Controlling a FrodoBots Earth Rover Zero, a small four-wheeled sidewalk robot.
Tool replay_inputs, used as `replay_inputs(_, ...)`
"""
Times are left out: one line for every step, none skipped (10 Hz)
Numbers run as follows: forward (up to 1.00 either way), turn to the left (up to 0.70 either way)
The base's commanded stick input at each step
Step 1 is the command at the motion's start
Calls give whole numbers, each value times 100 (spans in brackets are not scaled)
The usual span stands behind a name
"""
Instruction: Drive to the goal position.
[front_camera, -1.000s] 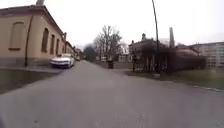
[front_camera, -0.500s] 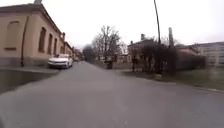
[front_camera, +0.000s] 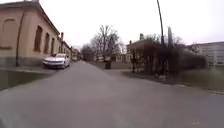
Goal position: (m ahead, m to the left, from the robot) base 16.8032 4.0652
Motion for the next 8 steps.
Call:
replay_inputs(100, 0)
replay_inputs(100, 0)
replay_inputs(100, 0)
replay_inputs(100, 0)
replay_inputs(100, 0)
replay_inputs(100, 0)
replay_inputs(100, 0)
replay_inputs(100, 0)
